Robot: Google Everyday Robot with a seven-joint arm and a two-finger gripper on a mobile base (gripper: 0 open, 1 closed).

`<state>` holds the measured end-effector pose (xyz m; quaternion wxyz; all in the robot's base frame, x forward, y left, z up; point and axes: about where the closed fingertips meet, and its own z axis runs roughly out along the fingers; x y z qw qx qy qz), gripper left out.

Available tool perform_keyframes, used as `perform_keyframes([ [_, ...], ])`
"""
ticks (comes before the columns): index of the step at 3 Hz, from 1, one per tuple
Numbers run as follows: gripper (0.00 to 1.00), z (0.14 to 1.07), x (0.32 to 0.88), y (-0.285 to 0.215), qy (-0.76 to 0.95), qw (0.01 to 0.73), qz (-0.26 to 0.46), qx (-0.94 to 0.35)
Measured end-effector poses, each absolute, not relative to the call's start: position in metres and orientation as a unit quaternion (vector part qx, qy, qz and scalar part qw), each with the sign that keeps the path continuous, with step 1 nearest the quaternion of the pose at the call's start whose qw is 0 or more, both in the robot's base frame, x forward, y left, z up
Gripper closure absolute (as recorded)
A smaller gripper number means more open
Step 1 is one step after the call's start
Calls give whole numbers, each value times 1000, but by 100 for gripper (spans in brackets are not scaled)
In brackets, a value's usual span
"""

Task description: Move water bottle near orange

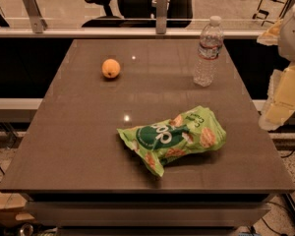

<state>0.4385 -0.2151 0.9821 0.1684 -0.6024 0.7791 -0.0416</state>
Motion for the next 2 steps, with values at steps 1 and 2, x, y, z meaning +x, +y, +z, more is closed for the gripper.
perform_keyframes([
  [1,0,983,439,-215,779,170,-42,-602],
  [2,0,986,445,-215,779,186,-45,-597],
])
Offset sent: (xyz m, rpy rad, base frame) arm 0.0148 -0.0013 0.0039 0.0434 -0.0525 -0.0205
